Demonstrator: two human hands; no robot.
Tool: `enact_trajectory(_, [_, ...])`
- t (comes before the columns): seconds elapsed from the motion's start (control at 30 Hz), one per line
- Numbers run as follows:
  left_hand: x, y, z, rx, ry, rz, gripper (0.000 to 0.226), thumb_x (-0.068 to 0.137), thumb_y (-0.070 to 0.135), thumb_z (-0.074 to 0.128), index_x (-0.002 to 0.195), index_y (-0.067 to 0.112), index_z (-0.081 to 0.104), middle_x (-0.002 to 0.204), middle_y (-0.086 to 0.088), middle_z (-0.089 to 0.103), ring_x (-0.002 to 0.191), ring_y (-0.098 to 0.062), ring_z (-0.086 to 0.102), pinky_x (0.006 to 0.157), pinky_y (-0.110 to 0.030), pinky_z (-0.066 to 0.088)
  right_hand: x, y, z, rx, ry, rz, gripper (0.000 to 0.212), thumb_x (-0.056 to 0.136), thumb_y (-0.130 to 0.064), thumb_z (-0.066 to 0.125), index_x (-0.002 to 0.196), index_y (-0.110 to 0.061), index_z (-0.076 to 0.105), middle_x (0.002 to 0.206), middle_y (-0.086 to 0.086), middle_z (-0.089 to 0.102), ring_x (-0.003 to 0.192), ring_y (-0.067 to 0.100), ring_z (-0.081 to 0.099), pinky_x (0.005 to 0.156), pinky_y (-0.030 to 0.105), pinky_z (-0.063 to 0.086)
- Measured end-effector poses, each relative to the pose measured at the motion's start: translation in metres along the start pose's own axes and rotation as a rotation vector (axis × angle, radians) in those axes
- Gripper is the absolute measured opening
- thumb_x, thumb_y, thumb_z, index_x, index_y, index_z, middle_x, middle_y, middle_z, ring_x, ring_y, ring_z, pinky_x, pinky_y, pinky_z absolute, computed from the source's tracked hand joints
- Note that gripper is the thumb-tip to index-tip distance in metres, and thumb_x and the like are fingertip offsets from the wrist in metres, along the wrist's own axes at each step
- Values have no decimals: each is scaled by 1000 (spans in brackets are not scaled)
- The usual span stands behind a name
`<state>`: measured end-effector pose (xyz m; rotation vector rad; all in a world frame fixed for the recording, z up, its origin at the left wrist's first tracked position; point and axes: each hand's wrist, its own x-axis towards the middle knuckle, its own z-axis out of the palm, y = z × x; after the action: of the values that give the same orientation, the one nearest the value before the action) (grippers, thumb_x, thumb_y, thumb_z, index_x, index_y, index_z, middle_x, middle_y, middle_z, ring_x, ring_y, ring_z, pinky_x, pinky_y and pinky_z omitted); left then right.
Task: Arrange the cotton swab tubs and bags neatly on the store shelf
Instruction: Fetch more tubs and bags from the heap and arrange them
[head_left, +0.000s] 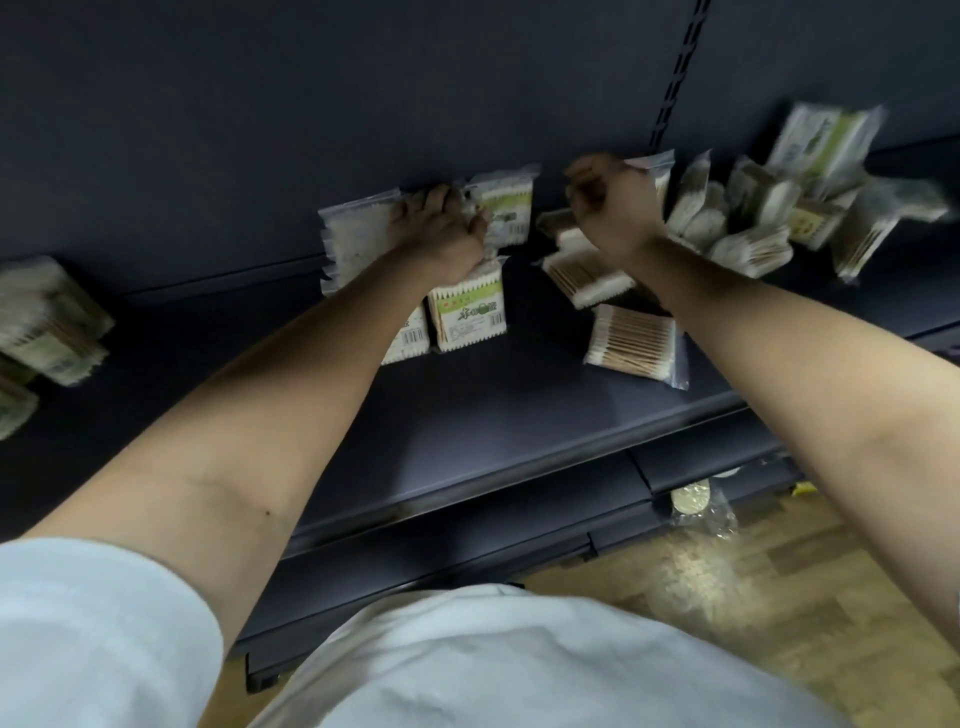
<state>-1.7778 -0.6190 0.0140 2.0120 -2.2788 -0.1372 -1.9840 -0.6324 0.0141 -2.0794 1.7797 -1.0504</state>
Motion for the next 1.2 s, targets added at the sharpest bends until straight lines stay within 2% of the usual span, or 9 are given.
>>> enact_trajectory(0.13, [-1, 0, -1, -18, 17, 8, 61, 100, 47, 16, 148, 11, 19, 154, -6, 21, 141, -26, 19, 114, -41, 13, -31, 5, -8, -290, -89, -115, 48, 81, -53, 43, 108, -21, 66, 97, 7, 71, 94, 30, 65, 79, 37, 53])
enact_trajectory(0.27, [-3, 1, -3, -10, 8, 15, 61, 100, 47, 16, 148, 9, 20, 155, -6, 19, 142, -25, 17, 115, -41, 12, -48, 12, 0, -350, -367, 42, 57, 79, -50, 65, 128, -24, 54, 131, 7, 55, 121, 27, 50, 98, 36, 44])
enact_trajectory(0.37, [-3, -1, -5, -2, -50, 40, 62, 99, 48, 16, 148, 11, 19, 154, -9, 18, 142, -27, 17, 115, -44, 13, -54, 9, 6, -341, -379, 90, 64, 75, -38, 71, 133, -22, 48, 135, 11, 48, 122, 30, 48, 101, 37, 43])
enact_trajectory(0.5, [-3, 4, -20, -148, -34, 39, 68, 98, 53, 21, 150, 10, 14, 156, -11, 15, 142, -32, 15, 116, -43, 13, -54, -4, -5, -81, -225, 153, 48, 78, -24, 69, 124, -18, 56, 122, 6, 59, 112, 21, 56, 84, 17, 40])
enact_trajectory(0.6, [-7, 11, -33, -273, 53, 241, 69, 96, 51, 37, 150, 13, 15, 155, -11, 19, 141, -30, 23, 113, -38, 23, -51, -11, -18, 219, -89, 250, 40, 85, -38, 61, 120, -20, 58, 111, -3, 61, 105, 12, 55, 87, 22, 42])
enact_trajectory(0.7, [-4, 18, -37, -409, -51, 475, 77, 89, 42, 59, 149, 19, 18, 155, -4, 23, 141, -17, 25, 112, -25, 22, -48, -14, -28, 570, -50, 330, 44, 72, -35, 57, 113, -20, 59, 101, -2, 60, 100, 16, 56, 90, 34, 45])
enact_trajectory(0.83, [-4, 31, -36, -611, -55, 505, 64, 87, 30, 65, 141, 15, 34, 145, -1, 42, 132, -10, 37, 107, -22, 30, -47, -18, -39, 1039, -196, 421, 49, 66, -26, 60, 113, -15, 55, 105, 9, 60, 100, 25, 59, 77, 32, 50])
enact_trajectory(1.03, [-5, 30, -35, -687, -79, 447, 32, 85, 28, 67, 108, 8, 61, 108, -7, 65, 97, -16, 60, 89, -32, 47, -59, -15, -30, 1144, -265, 436, 26, 76, -16, 57, 101, -13, 59, 97, 7, 64, 95, 22, 62, 82, 34, 53])
enact_trajectory(1.2, [-5, 31, -35, -614, -40, 456, 29, 87, 25, 66, 110, 8, 61, 102, 0, 62, 92, -11, 56, 81, -26, 44, -59, -14, -30, 1006, -235, 420, 19, 90, -2, 51, 98, -17, 60, 91, 2, 66, 88, 15, 65, 85, 33, 53])
